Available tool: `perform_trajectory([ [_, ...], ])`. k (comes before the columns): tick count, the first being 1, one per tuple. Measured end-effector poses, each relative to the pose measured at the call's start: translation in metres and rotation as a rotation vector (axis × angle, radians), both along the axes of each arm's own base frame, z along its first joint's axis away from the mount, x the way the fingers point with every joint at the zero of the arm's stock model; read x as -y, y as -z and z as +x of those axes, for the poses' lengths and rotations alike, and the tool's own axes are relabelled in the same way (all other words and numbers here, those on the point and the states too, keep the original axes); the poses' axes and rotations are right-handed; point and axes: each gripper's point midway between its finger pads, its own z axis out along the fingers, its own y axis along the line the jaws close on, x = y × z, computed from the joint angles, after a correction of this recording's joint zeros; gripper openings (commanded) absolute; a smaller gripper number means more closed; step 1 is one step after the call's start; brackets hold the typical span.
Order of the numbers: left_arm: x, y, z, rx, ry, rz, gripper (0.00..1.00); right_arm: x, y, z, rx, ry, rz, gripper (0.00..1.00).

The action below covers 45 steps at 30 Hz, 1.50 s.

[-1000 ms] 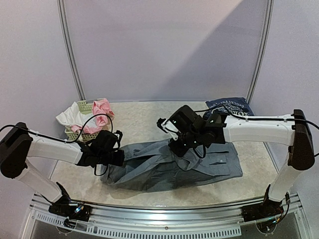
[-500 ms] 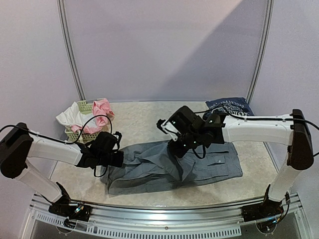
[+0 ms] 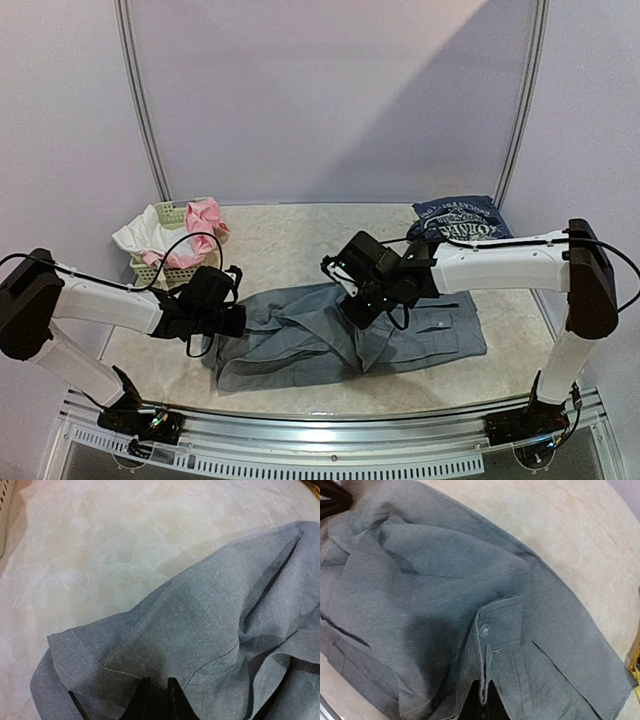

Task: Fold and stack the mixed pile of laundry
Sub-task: Fold the 1/3-folded shirt at the center of the board.

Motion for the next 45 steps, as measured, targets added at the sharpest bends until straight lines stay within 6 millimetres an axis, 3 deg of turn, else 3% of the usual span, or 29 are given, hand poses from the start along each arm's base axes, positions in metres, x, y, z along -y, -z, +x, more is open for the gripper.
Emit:
perform_trajectory([
  [3, 0.000, -0.001, 0.001, 0.006, -0.002, -0.002, 0.26, 0.010, -0.009, 0.011, 0.065, 0.056, -0.022, 0.00],
  [7, 0.000, -0.003, 0.004, 0.018, -0.016, -0.010, 0.27, 0.037, -0.041, 0.026, 0.186, 0.165, -0.006, 0.00],
  [13, 0.002, 0.002, 0.009, 0.029, -0.035, -0.019, 0.00, 0.092, -0.085, 0.042, 0.357, 0.352, 0.074, 0.00],
  [21, 0.000, 0.008, 0.015, 0.051, -0.061, -0.032, 0.00, 0.150, -0.081, 0.048, 0.467, 0.528, 0.101, 0.00],
  [25, -0.003, 0.009, 0.016, 0.067, -0.084, -0.045, 0.00, 0.159, -0.107, 0.055, 0.534, 0.577, 0.194, 0.00],
  [29, -0.007, 0.010, 0.016, 0.076, -0.107, -0.051, 0.00, 0.155, -0.144, 0.063, 0.608, 0.583, 0.301, 0.00],
  [32, -0.010, 0.009, 0.018, 0.084, -0.126, -0.049, 0.00, 0.152, -0.157, 0.068, 0.652, 0.585, 0.342, 0.00],
  [35, -0.012, 0.008, 0.020, 0.088, -0.136, -0.047, 0.00, 0.161, -0.145, 0.069, 0.662, 0.601, 0.334, 0.00],
  [41, -0.015, 0.008, 0.021, 0.096, -0.149, -0.039, 0.00, 0.215, -0.063, 0.064, 0.572, 0.721, 0.211, 0.00],
  [45, -0.015, 0.008, 0.021, 0.096, -0.149, -0.039, 0.00, 0.246, -0.027, 0.058, 0.512, 0.807, 0.178, 0.02],
])
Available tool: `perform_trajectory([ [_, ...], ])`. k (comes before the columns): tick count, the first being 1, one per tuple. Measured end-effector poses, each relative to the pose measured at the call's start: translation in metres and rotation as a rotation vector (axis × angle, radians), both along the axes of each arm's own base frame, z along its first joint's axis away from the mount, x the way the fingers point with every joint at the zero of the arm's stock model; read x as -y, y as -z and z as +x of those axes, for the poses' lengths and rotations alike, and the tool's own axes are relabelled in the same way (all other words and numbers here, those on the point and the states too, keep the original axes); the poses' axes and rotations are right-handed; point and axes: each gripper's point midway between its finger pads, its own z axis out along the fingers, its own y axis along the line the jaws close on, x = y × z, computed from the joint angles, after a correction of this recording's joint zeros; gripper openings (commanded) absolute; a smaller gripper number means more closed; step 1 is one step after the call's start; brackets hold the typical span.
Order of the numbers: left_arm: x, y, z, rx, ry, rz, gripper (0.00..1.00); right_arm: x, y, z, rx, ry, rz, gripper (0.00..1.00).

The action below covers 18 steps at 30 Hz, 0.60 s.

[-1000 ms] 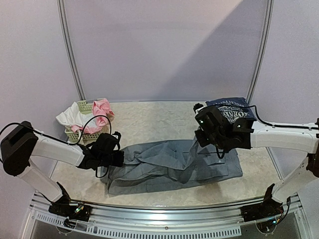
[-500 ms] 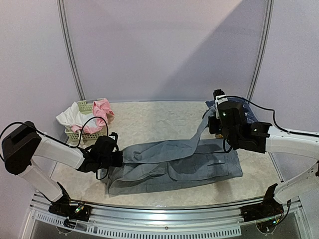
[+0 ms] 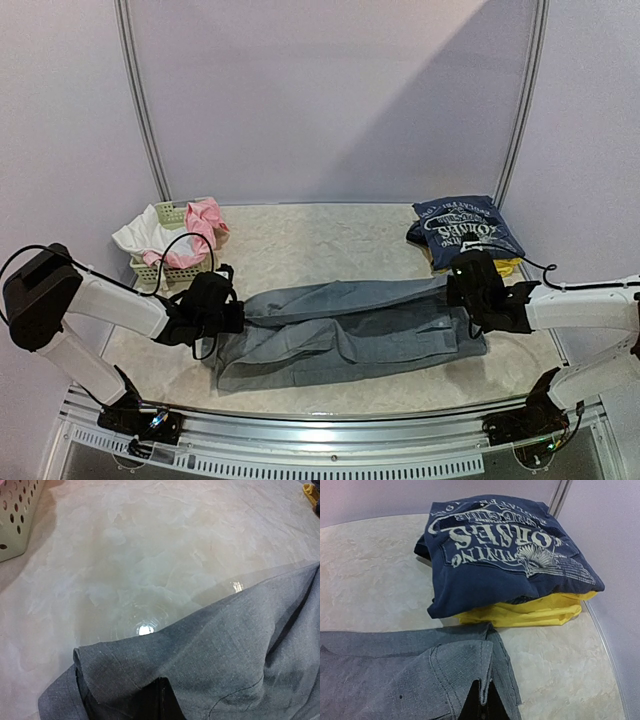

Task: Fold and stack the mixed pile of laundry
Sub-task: Fold the 1/3-folded shirt at the center of the board.

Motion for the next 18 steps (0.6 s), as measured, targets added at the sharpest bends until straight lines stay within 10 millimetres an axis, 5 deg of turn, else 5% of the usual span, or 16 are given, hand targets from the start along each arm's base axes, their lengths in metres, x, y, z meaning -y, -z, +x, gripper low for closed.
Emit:
perform_trajectory([
  [11, -0.001, -0.008, 0.001, 0.016, 0.002, -0.004, 0.02, 0.008, 0.031, -0.016, -0.110, 0.073, 0.159, 0.36],
  [15, 0.001, -0.019, -0.001, 0.029, 0.024, -0.009, 0.19, 0.003, 0.023, -0.023, -0.124, 0.037, 0.224, 0.51],
  [18, 0.002, -0.029, -0.004, 0.032, 0.047, -0.014, 0.44, -0.008, 0.004, -0.029, -0.110, -0.043, 0.288, 0.55],
])
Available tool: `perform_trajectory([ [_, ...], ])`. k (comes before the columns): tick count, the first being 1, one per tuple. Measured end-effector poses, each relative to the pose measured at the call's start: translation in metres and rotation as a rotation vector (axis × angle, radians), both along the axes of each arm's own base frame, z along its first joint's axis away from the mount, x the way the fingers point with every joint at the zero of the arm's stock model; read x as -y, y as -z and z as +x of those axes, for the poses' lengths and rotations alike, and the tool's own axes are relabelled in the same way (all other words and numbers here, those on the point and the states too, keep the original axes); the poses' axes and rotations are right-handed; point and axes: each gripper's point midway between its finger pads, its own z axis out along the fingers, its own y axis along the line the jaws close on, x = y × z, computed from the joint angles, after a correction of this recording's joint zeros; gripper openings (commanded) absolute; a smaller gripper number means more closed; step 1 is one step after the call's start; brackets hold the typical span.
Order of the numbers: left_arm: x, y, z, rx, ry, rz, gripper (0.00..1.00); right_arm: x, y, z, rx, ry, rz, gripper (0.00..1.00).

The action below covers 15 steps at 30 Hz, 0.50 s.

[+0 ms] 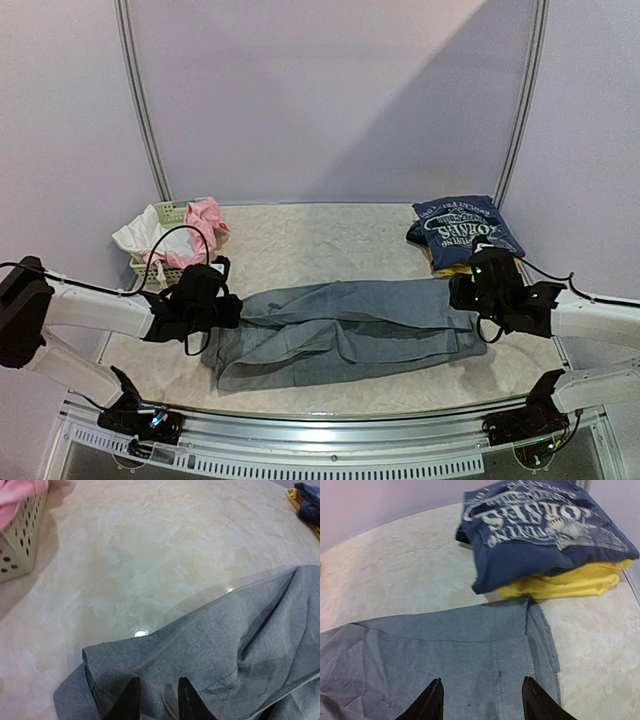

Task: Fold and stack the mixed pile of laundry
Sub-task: Fold the 1/3-folded shirt at the center of the board, then rotate the rectangle-folded shirt at the center of the board.

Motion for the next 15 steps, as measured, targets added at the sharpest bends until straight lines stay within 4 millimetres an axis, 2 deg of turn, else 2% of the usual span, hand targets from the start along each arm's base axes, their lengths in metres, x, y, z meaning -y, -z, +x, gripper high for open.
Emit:
perform_trajectory([
  [2, 0.002, -0.011, -0.003, 0.008, 0.015, -0.006, 0.57, -0.008, -0.016, -0.003, 0.029, -0.057, 0.049, 0.55],
  [4, 0.003, -0.023, -0.007, 0.017, 0.035, 0.000, 0.65, -0.017, -0.035, -0.007, 0.067, -0.121, 0.097, 0.55],
  [8, 0.013, -0.055, -0.022, 0.039, 0.092, -0.002, 0.67, -0.037, -0.060, -0.008, 0.098, -0.229, 0.148, 0.53],
  [12, 0.020, -0.074, -0.043, 0.024, 0.157, -0.004, 0.66, -0.068, -0.060, 0.004, 0.042, -0.325, 0.152, 0.51],
  [15, 0.025, -0.067, -0.064, -0.047, 0.224, -0.004, 0.66, -0.093, -0.043, 0.017, -0.042, -0.386, 0.133, 0.50],
])
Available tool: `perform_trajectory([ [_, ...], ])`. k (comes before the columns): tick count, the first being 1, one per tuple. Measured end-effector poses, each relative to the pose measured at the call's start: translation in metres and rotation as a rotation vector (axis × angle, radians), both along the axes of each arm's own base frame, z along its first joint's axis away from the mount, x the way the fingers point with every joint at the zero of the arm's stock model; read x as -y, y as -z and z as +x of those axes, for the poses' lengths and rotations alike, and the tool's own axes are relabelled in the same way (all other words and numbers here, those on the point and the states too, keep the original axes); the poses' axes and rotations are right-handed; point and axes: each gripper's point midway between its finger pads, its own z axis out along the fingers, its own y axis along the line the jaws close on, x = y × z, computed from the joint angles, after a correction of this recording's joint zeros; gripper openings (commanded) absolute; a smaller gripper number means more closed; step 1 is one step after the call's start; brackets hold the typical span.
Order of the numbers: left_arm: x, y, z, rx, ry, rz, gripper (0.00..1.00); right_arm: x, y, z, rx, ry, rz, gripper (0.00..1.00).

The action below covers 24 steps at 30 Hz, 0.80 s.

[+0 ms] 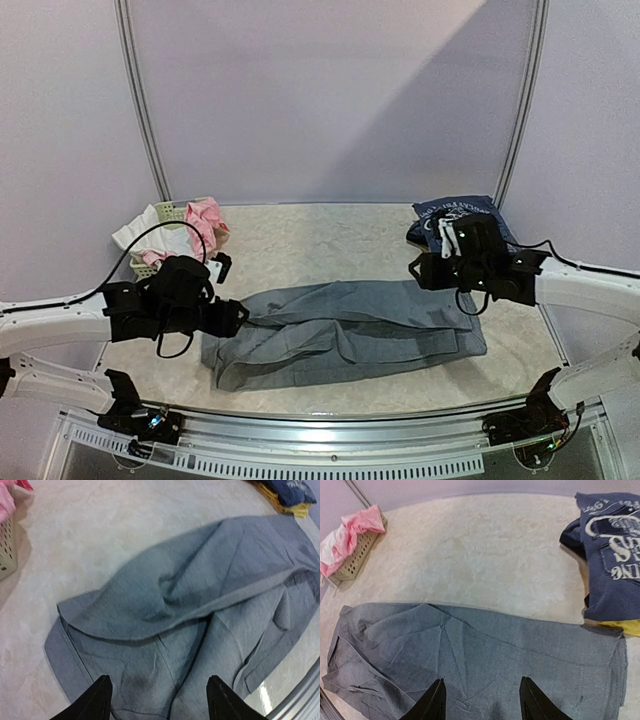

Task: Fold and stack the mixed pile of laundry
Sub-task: Rotate the rectangle-folded shirt at the center of the board.

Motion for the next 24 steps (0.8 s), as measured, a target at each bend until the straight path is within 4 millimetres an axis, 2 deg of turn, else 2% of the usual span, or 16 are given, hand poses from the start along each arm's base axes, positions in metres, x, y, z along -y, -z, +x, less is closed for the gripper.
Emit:
perform_trajectory([
  [4, 0.004, 0.021, -0.028, -0.128, 0.072, 0.031, 0.66, -0.027, 0.031, 0.015, -0.110, -0.063, -0.056, 0.50],
  [9, 0.017, 0.036, -0.063, -0.233, 0.176, 0.032, 0.65, -0.039, 0.060, 0.023, -0.205, -0.091, -0.122, 0.51],
  [12, 0.017, 0.047, -0.075, -0.281, 0.197, 0.042, 0.61, -0.041, 0.078, 0.025, -0.263, -0.098, -0.162, 0.52],
  [13, 0.016, 0.052, -0.077, -0.298, 0.194, 0.051, 0.57, -0.042, 0.085, 0.025, -0.281, -0.100, -0.174, 0.52],
  [15, 0.013, 0.061, -0.078, -0.319, 0.181, 0.075, 0.42, -0.042, 0.098, 0.025, -0.315, -0.102, -0.197, 0.51],
  [17, 0.009, 0.070, -0.078, -0.334, 0.161, 0.109, 0.16, -0.039, 0.112, 0.024, -0.352, -0.099, -0.217, 0.51],
  [19, 0.006, 0.077, -0.075, -0.337, 0.132, 0.137, 0.00, -0.034, 0.122, 0.023, -0.382, -0.089, -0.235, 0.51],
  [24, -0.008, 0.099, -0.066, -0.333, 0.078, 0.260, 0.00, -0.015, 0.142, 0.025, -0.447, -0.045, -0.274, 0.50],
])
